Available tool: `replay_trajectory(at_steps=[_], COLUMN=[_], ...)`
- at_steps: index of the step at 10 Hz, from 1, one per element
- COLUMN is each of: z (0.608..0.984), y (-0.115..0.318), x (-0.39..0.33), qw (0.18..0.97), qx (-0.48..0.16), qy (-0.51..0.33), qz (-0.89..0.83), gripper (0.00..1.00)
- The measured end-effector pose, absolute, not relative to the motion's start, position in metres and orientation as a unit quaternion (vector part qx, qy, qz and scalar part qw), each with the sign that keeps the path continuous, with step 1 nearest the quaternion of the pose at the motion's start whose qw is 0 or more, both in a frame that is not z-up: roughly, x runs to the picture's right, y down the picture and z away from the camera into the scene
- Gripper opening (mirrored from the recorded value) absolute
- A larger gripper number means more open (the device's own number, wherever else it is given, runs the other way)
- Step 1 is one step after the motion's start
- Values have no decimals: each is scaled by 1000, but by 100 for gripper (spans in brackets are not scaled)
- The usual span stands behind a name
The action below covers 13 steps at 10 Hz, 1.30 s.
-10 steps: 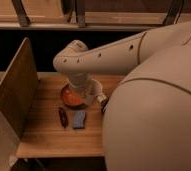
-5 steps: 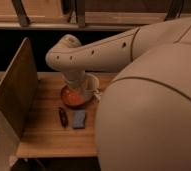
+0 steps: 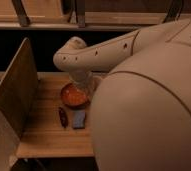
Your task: Place the ceramic cup in the ceramic bowl
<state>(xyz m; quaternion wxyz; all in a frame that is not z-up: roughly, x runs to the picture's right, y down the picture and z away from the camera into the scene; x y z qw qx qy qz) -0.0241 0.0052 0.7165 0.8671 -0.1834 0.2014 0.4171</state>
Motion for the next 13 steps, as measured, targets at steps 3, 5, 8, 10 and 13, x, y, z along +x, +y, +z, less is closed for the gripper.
replay_trajectory(at_steps=[3,5,8,10,13], z=[757,778,813,831,851], y=[-18,-20,-12,-11,-13], x=[-35,-47,-68,-84,-114], qw=[881,884,882,886,897], qx=[-180,-191,-226,-244,-266], qy=[196,187,168,154,133], qz=[392,385,378,363,326], gripper=[0,0,0,0,0])
